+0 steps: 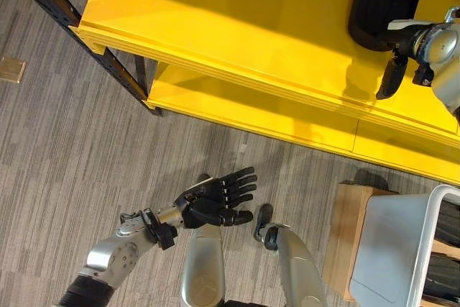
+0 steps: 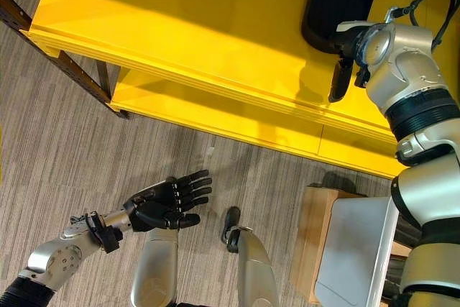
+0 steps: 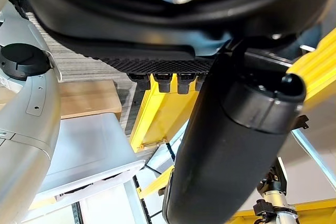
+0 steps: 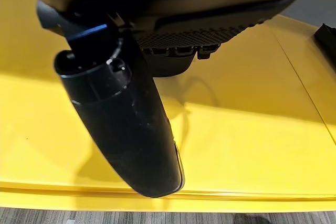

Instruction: Move parts from the plastic box to the shelf.

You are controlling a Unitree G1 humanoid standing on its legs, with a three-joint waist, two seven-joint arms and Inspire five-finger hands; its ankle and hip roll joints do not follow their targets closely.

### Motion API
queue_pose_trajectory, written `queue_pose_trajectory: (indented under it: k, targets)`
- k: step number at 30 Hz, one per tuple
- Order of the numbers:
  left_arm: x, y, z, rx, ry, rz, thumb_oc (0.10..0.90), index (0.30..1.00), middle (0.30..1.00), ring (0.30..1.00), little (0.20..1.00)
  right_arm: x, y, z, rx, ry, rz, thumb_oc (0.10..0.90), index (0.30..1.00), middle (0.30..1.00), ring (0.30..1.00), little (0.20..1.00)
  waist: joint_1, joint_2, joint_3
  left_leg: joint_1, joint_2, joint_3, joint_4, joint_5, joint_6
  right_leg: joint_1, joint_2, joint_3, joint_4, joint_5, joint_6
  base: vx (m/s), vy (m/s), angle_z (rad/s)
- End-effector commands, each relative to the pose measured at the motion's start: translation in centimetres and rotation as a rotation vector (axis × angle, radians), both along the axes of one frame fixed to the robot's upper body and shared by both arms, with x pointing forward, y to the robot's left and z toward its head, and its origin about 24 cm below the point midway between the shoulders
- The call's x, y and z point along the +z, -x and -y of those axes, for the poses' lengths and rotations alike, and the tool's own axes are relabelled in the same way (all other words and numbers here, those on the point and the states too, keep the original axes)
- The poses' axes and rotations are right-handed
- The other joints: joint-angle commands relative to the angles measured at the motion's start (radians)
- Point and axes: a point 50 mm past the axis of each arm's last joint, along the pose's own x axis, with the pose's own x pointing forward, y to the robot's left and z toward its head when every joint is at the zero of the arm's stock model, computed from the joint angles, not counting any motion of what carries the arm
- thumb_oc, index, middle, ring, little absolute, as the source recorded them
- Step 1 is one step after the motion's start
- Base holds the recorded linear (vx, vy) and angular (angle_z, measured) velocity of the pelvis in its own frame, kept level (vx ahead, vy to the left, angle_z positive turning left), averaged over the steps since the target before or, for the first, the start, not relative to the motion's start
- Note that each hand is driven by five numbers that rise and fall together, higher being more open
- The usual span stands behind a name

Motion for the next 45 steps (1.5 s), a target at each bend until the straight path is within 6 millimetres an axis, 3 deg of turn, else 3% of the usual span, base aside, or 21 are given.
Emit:
queue_pose_trajectory:
  k: [1, 19, 39, 45]
  targets:
    - [2.5, 1.0, 1.7, -0.141, 0.085, 0.117, 0.9, 1.0, 1.0, 1.0, 1.0, -2.1, 0.3, 2.0, -0.079, 0.006, -0.104, 0.9, 1.0, 1.0, 1.0, 1.0, 0.024, 0.007, -0.009, 0.022, 0.063, -0.017, -0.082, 0.02, 0.01, 0.093, -0.058, -0.023, 0.055, -0.081, 0.031, 0.0, 0.0, 0.0]
    - [2.4, 1.2, 1.6, -0.136, 0.079, 0.107, 0.9, 1.0, 1.0, 1.0, 1.0, -4.9, 0.5, 1.6, -0.032, 0.012, -0.184, 0.9, 1.0, 1.0, 1.0, 1.0, 0.014, -0.003, -0.009, 0.035, 0.066, -0.014, -0.078, 0.017, 0.011, 0.121, -0.053, -0.015, 0.038, -0.081, 0.033, 0.0, 0.0, 0.0]
    - [2.4, 1.3, 1.3, -0.132, 0.072, 0.102, 0.9, 1.0, 1.0, 1.0, 1.0, -6.5, 1.0, 1.7, -0.015, 0.046, -0.274, 0.9, 1.0, 1.0, 1.0, 1.0, 0.009, -0.012, -0.014, 0.048, 0.068, -0.009, -0.083, 0.017, 0.011, 0.152, -0.05, -0.01, 0.007, -0.073, 0.04, 0.0, 0.0, 0.0]
    - [2.5, 1.2, 1.3, -0.123, 0.065, 0.105, 0.9, 1.0, 1.0, 1.0, 1.0, -6.6, 1.0, 1.6, -0.011, 0.048, -0.198, 0.9, 1.0, 1.0, 1.0, 1.0, 0.006, -0.019, -0.017, 0.046, 0.071, -0.008, -0.08, 0.017, 0.01, 0.163, -0.047, -0.009, -0.003, -0.072, 0.04, 0.0, 0.0, 0.0]
